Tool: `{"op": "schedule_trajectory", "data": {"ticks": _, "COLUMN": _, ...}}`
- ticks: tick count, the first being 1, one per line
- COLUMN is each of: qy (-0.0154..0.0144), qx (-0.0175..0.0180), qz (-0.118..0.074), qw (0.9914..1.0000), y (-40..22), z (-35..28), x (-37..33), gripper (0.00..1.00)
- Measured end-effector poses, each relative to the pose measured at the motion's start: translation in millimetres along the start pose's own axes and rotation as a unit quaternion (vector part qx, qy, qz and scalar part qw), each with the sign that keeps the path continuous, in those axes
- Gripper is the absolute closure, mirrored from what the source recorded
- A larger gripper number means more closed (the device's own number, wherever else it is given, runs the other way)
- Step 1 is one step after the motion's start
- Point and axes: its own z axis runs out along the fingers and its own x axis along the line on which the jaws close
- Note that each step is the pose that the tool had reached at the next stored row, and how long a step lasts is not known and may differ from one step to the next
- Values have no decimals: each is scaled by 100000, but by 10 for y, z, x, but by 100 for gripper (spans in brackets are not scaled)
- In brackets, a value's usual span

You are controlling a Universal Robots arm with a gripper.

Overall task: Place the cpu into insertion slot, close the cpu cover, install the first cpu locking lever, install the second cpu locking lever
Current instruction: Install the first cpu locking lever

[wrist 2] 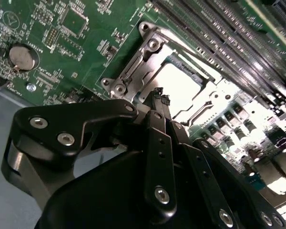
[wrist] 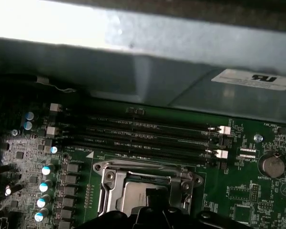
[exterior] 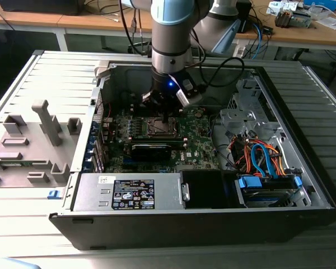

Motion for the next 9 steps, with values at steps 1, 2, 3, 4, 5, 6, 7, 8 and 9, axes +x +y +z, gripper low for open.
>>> {"op": "schedule_trajectory", "data": {"ticks": 1, "qy": 26, "qx": 174, "qz": -8, "qw": 100000, "y": -7, "z": -1, "x": 0, "gripper": 89}}
{"op": "schedule_trajectory", "data": {"ticks": 2, "qy": 54, "qx": 371, "qz": -15, "qw": 99999, "y": -16, "z": -1, "x": 1, "gripper": 89}}
{"op": "schedule_trajectory", "data": {"ticks": 3, "qy": 79, "qx": 574, "qz": -12, "qw": 99998, "y": -24, "z": -2, "x": 3, "gripper": 89}}
{"op": "schedule_trajectory", "data": {"ticks": 4, "qy": 114, "qx": 774, "qz": -9, "qw": 99997, "y": -30, "z": -11, "x": 4, "gripper": 89}}
{"op": "schedule_trajectory", "data": {"ticks": 5, "qy": 138, "qx": 913, "qz": -13, "qw": 99996, "y": -31, "z": -25, "x": 4, "gripper": 89}}
{"op": "schedule_trajectory", "data": {"ticks": 6, "qy": 144, "qx": 1025, "qz": -22, "qw": 99995, "y": -31, "z": -68, "x": 2, "gripper": 89}}
{"op": "schedule_trajectory", "data": {"ticks": 7, "qy": 148, "qx": 1051, "qz": -24, "qw": 99994, "y": -32, "z": -91, "x": 2, "gripper": 89}}
{"op": "schedule_trajectory", "data": {"ticks": 8, "qy": 144, "qx": 1055, "qz": -23, "qw": 99994, "y": -32, "z": -111, "x": 2, "gripper": 89}}
{"op": "schedule_trajectory", "data": {"ticks": 9, "qy": 151, "qx": 1081, "qz": -20, "qw": 99994, "y": -32, "z": -136, "x": 2, "gripper": 89}}
